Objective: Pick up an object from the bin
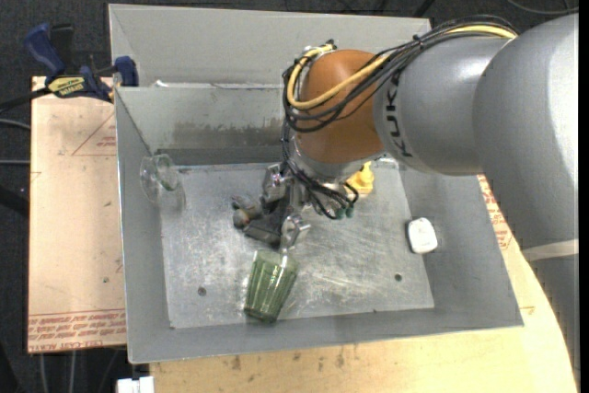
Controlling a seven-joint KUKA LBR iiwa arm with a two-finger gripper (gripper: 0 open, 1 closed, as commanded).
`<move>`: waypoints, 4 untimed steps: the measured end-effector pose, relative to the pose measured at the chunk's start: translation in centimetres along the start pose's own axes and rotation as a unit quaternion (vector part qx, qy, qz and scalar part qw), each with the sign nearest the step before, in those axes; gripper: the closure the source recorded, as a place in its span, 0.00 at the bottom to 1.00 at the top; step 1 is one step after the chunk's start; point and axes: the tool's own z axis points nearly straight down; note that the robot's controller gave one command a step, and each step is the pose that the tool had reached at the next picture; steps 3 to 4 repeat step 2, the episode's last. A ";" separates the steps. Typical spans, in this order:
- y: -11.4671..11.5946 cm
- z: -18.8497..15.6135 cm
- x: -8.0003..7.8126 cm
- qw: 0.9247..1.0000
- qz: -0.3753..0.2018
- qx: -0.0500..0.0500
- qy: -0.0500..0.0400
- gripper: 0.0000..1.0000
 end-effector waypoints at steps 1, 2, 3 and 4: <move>0.0 0.1 0.0 1.000 0.000 0.000 -0.001 1.00; -0.2 -18.3 1.1 1.000 0.006 0.003 0.001 1.00; -0.2 -18.3 1.1 1.000 0.006 0.003 0.001 1.00; -0.2 -18.3 1.1 1.000 0.006 0.003 0.001 1.00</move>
Offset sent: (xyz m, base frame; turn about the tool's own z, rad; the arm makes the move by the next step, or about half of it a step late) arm -0.0080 -0.0068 0.1974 0.0112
